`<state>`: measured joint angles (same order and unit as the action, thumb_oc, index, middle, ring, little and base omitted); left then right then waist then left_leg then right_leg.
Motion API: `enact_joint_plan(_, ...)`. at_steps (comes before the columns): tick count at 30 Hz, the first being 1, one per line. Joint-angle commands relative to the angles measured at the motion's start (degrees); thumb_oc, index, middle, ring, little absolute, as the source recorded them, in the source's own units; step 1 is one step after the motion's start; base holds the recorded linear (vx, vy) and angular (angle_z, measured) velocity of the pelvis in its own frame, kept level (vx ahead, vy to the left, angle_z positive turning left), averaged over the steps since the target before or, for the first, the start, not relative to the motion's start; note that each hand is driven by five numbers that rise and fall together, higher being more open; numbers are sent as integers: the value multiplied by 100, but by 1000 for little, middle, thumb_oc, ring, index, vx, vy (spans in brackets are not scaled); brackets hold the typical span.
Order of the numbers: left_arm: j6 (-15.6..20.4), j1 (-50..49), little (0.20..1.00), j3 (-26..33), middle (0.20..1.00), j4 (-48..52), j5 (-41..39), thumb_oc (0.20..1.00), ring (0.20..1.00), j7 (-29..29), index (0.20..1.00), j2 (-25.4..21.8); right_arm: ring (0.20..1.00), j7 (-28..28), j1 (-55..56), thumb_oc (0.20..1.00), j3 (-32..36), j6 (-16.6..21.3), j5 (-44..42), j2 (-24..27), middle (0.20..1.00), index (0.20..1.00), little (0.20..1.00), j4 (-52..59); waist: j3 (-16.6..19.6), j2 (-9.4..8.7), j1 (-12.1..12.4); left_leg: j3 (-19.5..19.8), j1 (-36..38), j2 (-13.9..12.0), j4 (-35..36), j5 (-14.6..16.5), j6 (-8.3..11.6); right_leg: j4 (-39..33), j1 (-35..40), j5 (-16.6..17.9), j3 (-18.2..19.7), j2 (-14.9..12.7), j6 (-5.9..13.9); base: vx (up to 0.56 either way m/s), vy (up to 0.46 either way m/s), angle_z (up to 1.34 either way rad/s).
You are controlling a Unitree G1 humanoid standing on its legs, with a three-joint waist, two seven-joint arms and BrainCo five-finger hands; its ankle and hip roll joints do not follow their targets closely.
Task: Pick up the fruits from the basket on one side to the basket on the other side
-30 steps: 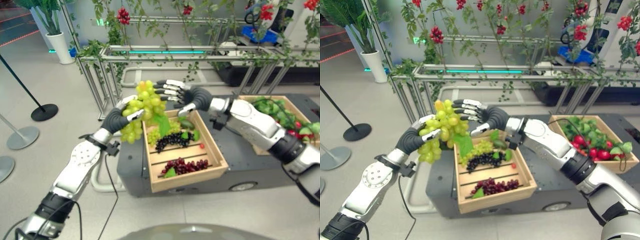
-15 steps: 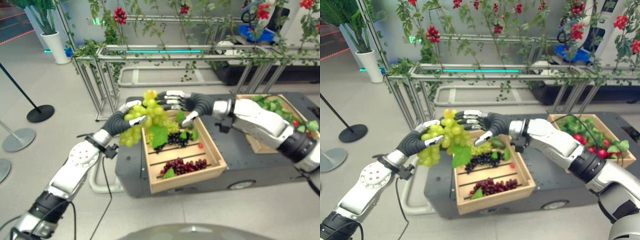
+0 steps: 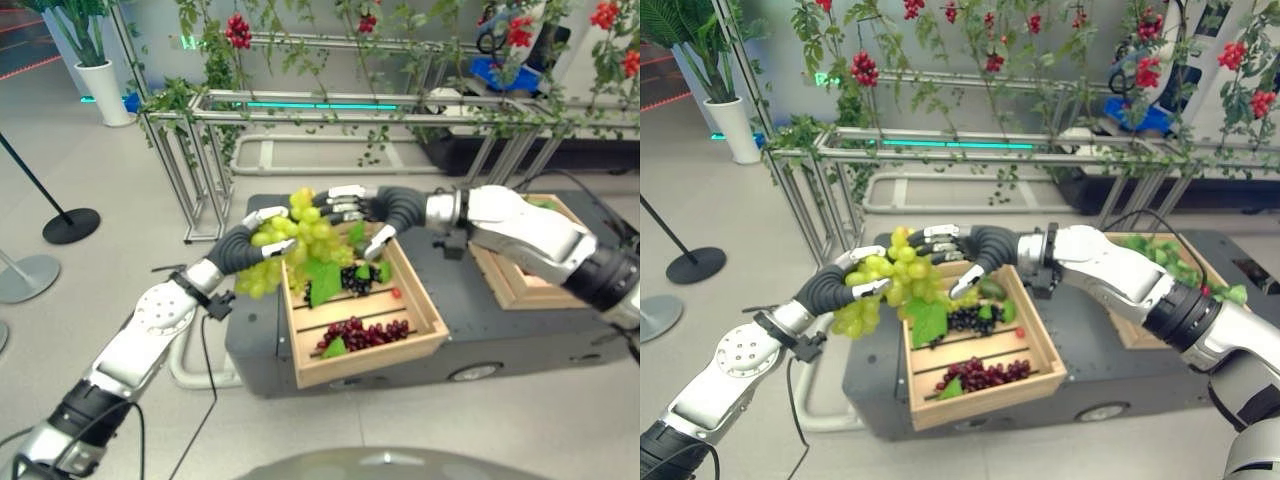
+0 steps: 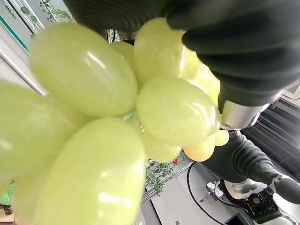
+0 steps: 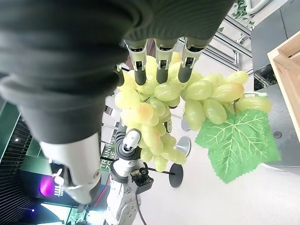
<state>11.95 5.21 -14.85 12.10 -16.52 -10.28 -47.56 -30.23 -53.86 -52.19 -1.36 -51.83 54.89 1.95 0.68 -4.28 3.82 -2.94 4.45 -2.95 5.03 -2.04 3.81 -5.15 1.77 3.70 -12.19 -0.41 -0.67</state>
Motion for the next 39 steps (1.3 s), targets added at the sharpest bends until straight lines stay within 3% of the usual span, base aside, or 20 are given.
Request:
enact_joint_plan(1, 495, 1109, 200, -188, 200, 731, -97, 200, 200, 43, 200, -141, 1000, 27, -223, 1000, -312, 166, 184, -80, 1000, 1000, 1000, 103, 299, -163, 17, -42, 92, 306, -3, 259, -176, 178, 36, 165, 228, -419, 739, 0, 0, 0)
enact_joint_plan(17, 507, 1053, 200, -265, 200, 997, -446, 200, 200, -80, 200, -280, 1000, 282, 11, 1000, 125, 383, 426, -98, 1000, 1000, 1000, -881, 277, -157, 41, -6, 104, 337, -3, 271, -199, 176, 57, 171, 182, -446, 752, 0, 0, 0)
enact_joint_plan(29, 511, 865, 200, -190, 200, 900, -490, 200, 200, -205, 200, -274, 1000, 223, -215, 1000, 181, 512, 648, 588, 1000, 1000, 1000, -1368, 273, -198, 49, 28, 110, 340, -3, 275, -190, 166, 83, 167, 143, -453, 764, 0, 0, 0)
enact_joint_plan(39, 499, 803, 200, -129, 200, 894, -482, 200, 200, -230, 200, -302, 1000, 277, -132, 1000, 376, 561, 744, 618, 1000, 1000, 1000, -1571, 291, -182, 36, 23, 143, 324, -3, 286, -188, 167, 109, 149, 161, -442, 759, 0, 0, 0)
